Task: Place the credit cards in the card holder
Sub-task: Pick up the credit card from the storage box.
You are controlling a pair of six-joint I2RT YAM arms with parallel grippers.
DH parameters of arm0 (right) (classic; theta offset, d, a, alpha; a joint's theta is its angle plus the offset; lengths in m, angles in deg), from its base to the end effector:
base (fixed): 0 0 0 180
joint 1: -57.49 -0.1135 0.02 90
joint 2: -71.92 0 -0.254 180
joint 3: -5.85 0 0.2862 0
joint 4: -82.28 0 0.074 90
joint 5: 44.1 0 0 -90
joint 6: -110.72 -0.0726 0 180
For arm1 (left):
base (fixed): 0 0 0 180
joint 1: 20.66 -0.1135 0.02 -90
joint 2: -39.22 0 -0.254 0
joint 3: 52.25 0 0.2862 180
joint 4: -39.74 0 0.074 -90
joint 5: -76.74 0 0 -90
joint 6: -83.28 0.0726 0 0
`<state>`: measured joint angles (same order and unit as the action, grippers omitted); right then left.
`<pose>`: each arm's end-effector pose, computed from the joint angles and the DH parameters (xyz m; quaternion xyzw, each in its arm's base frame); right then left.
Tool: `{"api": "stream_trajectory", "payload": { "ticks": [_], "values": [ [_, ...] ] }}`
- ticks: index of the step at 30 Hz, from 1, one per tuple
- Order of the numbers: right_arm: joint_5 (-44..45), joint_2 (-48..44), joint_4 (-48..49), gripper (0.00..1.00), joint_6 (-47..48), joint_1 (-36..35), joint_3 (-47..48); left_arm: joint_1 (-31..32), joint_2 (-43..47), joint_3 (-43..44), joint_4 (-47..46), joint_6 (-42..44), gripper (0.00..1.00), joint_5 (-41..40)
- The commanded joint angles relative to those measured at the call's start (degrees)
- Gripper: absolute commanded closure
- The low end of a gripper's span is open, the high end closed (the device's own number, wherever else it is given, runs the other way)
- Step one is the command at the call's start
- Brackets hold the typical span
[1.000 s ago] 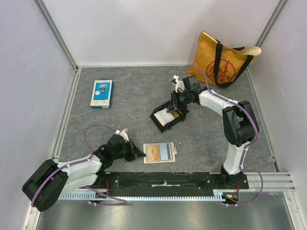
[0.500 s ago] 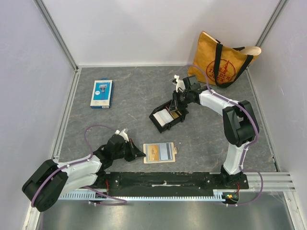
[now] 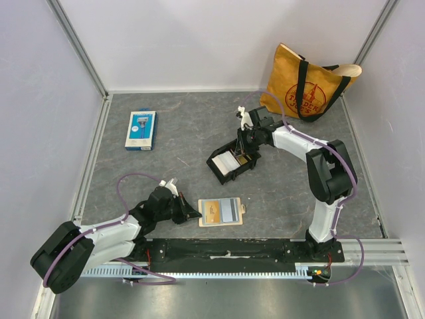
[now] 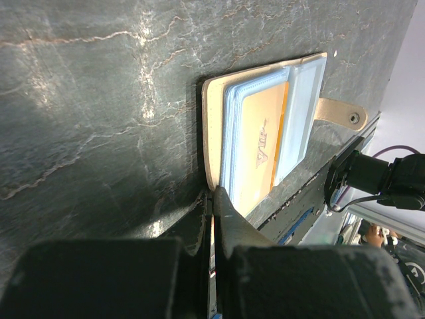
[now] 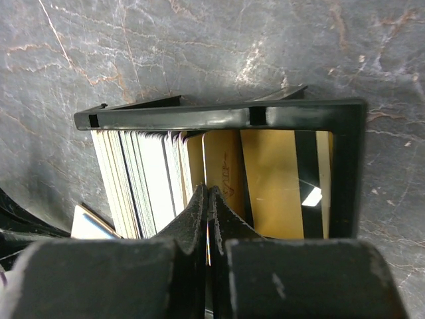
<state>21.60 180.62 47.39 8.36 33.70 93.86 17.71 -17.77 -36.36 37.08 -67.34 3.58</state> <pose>0.3983 0.2082 0.1373 -0.1550 0.9230 0.2809 0.2126 0.1513 -0.1466 0.0492 -0.1094 0.8863 -0.4128 0.1792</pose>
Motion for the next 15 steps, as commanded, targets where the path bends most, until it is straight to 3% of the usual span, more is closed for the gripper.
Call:
{"api": "stream_trajectory", "payload": {
  "ticks": [1, 5, 15],
  "values": [
    [2.9, 0.6, -2.8, 0.98, 2.1, -2.5, 1.0, 0.0, -0.6, -1.2, 2.4, 2.1, 0.98, -0.2],
    [5.7, 0.7, -3.7, 0.92, 2.7, -3.3, 1.2, 0.0, -0.5, -1.2, 2.4, 1.9, 0.98, -0.2],
    [12.7, 1.5, -6.6, 0.94, 4.9, -6.3, 2.9, 0.0, -0.5, -1.1, 2.4, 1.9, 0.98, -0.1]
  ]
}}
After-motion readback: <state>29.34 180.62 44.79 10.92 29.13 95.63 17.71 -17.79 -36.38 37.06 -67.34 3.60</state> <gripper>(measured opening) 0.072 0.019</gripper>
